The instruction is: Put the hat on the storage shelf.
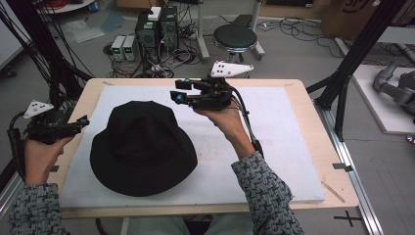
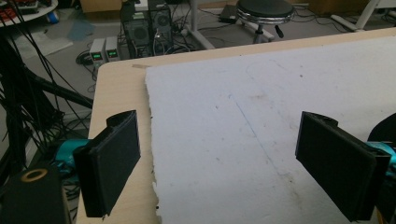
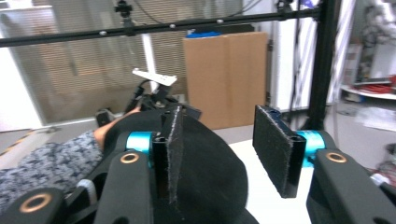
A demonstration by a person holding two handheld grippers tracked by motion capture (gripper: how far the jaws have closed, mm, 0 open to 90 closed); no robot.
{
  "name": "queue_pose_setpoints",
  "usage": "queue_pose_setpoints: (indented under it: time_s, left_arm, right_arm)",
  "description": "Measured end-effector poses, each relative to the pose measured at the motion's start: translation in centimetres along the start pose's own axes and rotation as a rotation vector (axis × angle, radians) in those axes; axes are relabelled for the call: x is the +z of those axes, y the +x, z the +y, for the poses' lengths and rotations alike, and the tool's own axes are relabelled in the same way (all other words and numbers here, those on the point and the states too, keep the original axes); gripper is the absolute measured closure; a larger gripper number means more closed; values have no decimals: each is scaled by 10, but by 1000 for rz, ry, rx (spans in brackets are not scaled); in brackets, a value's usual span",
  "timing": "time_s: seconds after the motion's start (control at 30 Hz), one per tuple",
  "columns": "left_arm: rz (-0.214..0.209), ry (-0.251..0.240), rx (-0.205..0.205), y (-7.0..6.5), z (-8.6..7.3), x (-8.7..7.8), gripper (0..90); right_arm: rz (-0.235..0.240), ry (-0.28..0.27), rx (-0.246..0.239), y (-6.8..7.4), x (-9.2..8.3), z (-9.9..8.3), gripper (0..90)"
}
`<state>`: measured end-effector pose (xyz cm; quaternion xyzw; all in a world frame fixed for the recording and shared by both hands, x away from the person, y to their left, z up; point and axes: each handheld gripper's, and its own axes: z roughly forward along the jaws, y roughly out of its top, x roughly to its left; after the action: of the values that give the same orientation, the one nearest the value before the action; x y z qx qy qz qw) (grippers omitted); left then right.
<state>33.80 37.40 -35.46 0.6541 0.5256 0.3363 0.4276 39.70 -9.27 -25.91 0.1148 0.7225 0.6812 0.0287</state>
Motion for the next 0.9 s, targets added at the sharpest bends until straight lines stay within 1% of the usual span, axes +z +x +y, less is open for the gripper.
queue_pose_setpoints:
  time_s: [0.07, 0.1, 0.27, 0.53, 0.6, 0.73, 0.87, 0.9]
  left_arm:
    - [-2, 0, -1, 0, 0, 0, 142]
    - [-1, 3, 0, 0, 0, 0, 142]
    - [-1, 6, 2, -1, 0, 1, 142]
    - [-7, 9, 6, -3, 1, 4, 142]
    - [-8, 7, 4, -3, 1, 5, 142]
    - [-8, 8, 2, -3, 1, 7, 142]
    - [-11, 10, 2, -3, 1, 8, 142]
    - [-11, 12, 5, -3, 1, 9, 142]
  right_arm:
    - [-17, 1, 1, -2, -4, 0, 508]
    - [-25, -4, -6, -3, -7, -1, 506]
    - [-87, 15, -4, -7, -20, -3, 461]
    - [-167, 20, -4, -11, -47, -8, 433]
    - [-188, 28, 5, -13, -54, -10, 415]
    - [-222, 34, 7, -16, -66, -15, 396]
    - [-257, 39, 17, -18, -76, -19, 341]
    - [-260, 40, 22, -19, -78, -20, 336]
